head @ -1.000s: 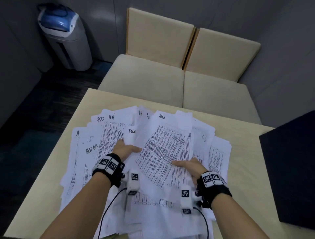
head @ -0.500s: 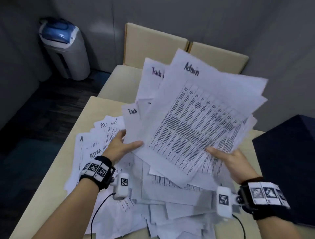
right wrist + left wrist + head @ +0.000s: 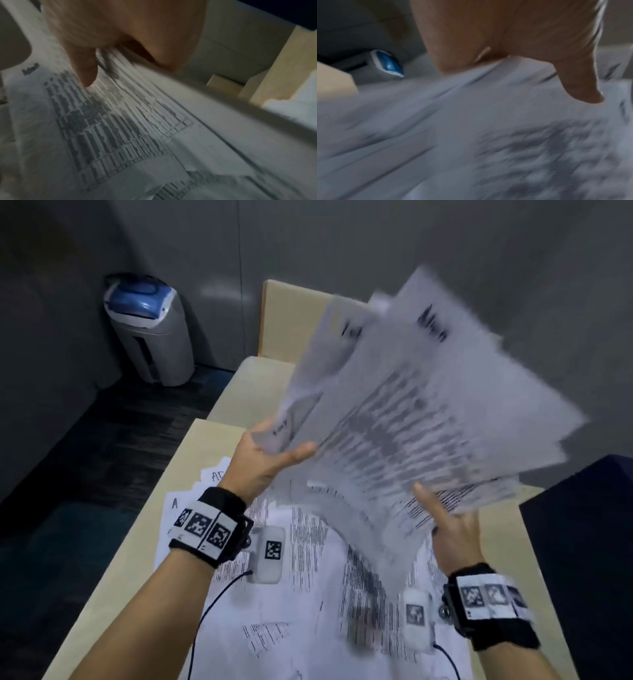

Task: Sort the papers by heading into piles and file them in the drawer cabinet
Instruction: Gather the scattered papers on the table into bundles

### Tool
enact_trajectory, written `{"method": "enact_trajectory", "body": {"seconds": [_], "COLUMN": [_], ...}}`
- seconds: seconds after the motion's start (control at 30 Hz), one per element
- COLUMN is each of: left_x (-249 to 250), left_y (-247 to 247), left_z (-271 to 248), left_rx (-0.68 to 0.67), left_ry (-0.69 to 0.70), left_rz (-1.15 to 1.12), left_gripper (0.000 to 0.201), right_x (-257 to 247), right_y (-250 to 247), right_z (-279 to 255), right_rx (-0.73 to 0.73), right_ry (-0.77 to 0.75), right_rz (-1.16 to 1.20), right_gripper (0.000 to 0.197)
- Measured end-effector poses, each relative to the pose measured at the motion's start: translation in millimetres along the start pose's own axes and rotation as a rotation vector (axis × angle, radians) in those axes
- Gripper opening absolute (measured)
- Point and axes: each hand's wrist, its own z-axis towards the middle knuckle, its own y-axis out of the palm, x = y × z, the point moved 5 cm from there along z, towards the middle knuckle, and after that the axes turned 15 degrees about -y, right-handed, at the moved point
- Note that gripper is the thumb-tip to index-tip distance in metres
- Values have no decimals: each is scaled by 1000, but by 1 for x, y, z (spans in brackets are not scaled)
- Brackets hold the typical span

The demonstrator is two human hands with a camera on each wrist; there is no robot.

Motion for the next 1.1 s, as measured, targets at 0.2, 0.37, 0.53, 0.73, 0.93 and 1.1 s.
{"method": "enact_trajectory", "body": {"seconds": [0.2, 0.37, 0.53, 0.73, 0.93, 1.1], "left_x": [-10, -2, -52, -58, -9, -72], "left_y": [11, -8, -16, -13, -4, 15], "left_z": [23, 33, 28, 27, 36, 31], "left_rx": [139, 209, 82, -25, -102, -145], "left_ry": [14, 70, -123, -60, -101, -429], "left_rz": [51, -132, -138, 103, 257, 128], "left_gripper": [38, 60, 88, 99, 88, 72], "right_x": [11, 38, 46, 36, 21, 46], "right_y": [17, -7, -6, -23, -38, -8], "right_z": [7, 18, 17, 40, 67, 31], "right_rx": [-135, 89, -6, 69, 162, -37], "right_ry": [-75, 80, 39, 43, 158, 511], "right_rz": [-32, 18, -117, -229, -120, 144], "right_gripper": [27, 60, 8, 48, 64, 74]}}
